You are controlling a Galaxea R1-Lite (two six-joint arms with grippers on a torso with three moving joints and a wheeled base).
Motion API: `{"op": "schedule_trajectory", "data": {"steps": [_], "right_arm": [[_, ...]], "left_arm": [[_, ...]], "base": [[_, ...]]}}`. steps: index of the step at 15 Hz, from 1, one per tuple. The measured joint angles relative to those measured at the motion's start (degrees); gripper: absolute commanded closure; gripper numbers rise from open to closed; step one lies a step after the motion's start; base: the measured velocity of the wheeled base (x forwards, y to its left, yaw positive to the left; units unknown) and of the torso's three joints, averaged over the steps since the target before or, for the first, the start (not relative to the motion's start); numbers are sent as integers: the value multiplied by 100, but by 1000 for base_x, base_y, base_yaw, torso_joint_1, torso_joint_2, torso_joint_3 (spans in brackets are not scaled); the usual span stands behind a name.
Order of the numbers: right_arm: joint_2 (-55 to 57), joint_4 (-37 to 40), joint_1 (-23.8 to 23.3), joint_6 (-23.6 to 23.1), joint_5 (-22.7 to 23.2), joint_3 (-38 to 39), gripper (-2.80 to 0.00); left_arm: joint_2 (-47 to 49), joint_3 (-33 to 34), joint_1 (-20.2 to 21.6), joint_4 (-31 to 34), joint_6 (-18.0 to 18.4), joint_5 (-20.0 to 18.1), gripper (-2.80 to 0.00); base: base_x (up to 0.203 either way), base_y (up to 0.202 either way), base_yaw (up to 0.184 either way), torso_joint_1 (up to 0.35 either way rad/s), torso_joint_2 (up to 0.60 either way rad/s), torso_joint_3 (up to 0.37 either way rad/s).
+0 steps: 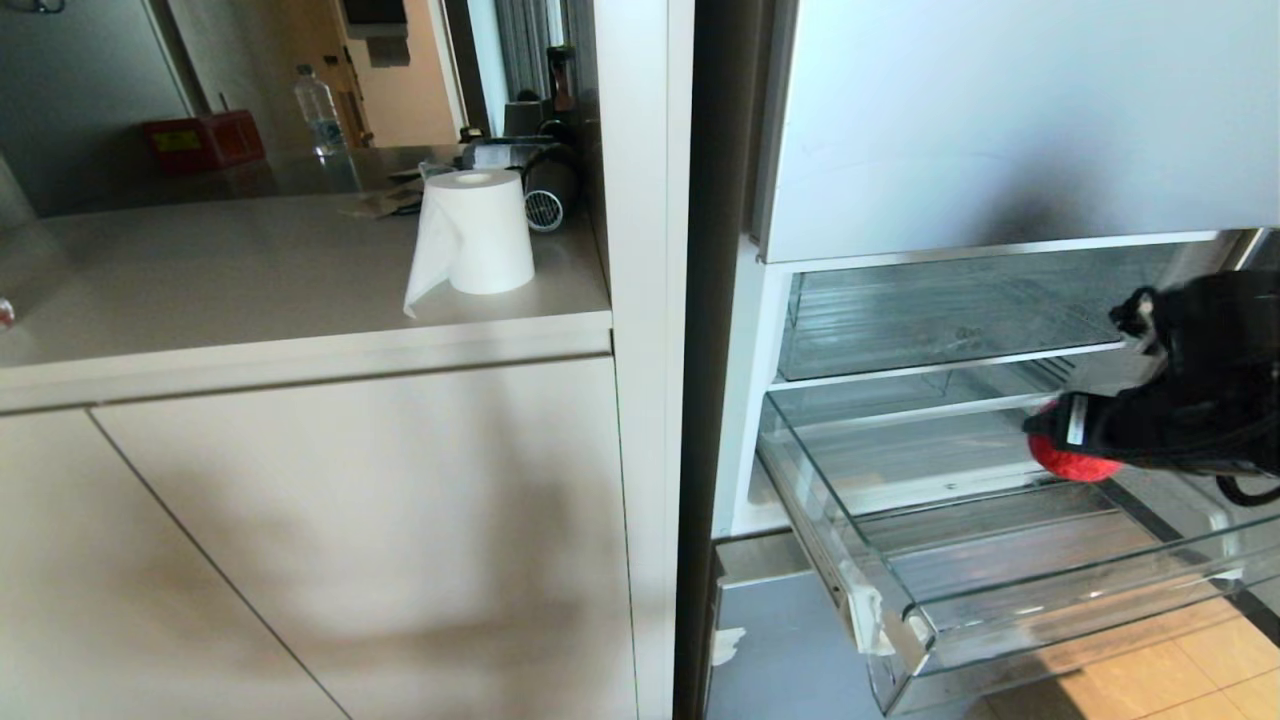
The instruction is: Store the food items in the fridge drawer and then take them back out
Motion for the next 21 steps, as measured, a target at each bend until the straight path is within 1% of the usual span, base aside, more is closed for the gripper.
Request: {"op": "schedule_trajectory", "data": {"steps": [3, 7, 10, 14, 15, 16, 17, 18, 19, 21], "right_arm": [[-1294, -360, 0, -70, 167, 825, 0], [-3092, -503, 17, -347, 301, 2056, 0], [-4634, -515, 149, -626, 330, 3239, 0], [-6771, -392, 415, -1186, 474, 4978, 0], [-7141, -285, 468, -1076, 601, 5241, 0], [-7410, -138, 517, -815, 780, 5443, 0], [-7585, 93, 543, -666, 949, 5536, 0], [-7722, 271, 545, -646, 1039, 5594, 0], [-7854, 249, 501, -672, 1057, 5613, 0], [-8267, 237, 354, -919, 1067, 5637, 0]], "left_arm": [[0, 0, 0, -2, 0, 0, 0], [1, 0, 0, -1, 0, 0, 0], [0, 0, 0, -1, 0, 0, 0], [0, 0, 0, -2, 0, 0, 0], [0, 0, 0, -2, 0, 0, 0], [0, 0, 0, -2, 0, 0, 0], [0, 0, 0, -2, 0, 0, 0], [0, 0, 0, -2, 0, 0, 0], [0, 0, 0, -2, 0, 0, 0], [2, 0, 0, -2, 0, 0, 0]], "base": [[0, 0, 0, 0, 0, 0], [0, 0, 0, 0, 0, 0], [0, 0, 0, 0, 0, 0], [0, 0, 0, 0, 0, 0], [0, 0, 0, 0, 0, 0], [0, 0, 0, 0, 0, 0], [0, 0, 0, 0, 0, 0], [0, 0, 0, 0, 0, 0], [0, 0, 0, 0, 0, 0], [0, 0, 0, 0, 0, 0]]}}
